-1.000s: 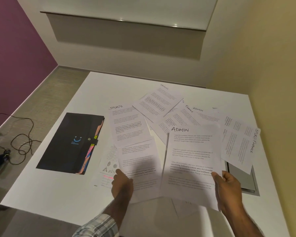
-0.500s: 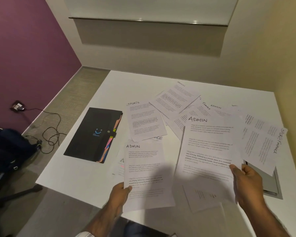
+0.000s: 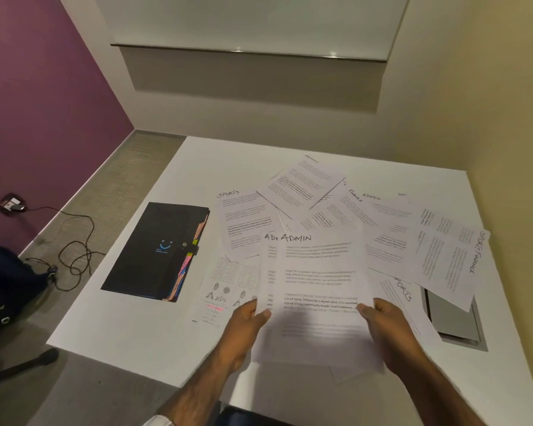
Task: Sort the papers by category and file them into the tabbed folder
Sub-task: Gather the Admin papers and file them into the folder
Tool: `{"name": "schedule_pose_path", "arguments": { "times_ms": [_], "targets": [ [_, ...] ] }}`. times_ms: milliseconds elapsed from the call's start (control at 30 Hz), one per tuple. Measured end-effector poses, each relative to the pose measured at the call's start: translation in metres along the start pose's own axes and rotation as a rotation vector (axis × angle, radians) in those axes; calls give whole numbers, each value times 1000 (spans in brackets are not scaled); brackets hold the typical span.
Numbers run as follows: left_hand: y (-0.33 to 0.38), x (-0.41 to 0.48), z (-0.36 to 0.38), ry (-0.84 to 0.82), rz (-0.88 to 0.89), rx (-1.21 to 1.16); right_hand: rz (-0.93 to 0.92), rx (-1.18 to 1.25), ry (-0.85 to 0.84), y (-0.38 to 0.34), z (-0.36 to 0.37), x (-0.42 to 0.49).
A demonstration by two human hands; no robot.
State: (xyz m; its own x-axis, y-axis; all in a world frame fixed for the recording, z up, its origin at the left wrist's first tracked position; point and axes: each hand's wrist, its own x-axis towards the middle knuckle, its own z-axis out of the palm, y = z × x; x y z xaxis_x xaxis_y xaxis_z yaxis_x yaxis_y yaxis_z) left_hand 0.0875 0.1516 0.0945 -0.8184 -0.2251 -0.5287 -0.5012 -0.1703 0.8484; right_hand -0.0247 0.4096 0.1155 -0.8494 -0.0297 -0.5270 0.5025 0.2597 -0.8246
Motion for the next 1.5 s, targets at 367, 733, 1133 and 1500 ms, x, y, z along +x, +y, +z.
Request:
{"name": "schedule_pose_path", "arguments": {
  "times_ms": [367,733,1133,1500],
  "targets": [
    [53,2,35,-161,-54,36,18,215,-107,-2,-31,2],
    [65,28,32,-123,250,1,-249,208,-53,-34,8,-20],
    [28,37,13,14,203,280,-199,62,91,2,55,-5],
    [36,77,-25,-187,58,347,-8,-75,143,-2,74,0]
  ]
}}
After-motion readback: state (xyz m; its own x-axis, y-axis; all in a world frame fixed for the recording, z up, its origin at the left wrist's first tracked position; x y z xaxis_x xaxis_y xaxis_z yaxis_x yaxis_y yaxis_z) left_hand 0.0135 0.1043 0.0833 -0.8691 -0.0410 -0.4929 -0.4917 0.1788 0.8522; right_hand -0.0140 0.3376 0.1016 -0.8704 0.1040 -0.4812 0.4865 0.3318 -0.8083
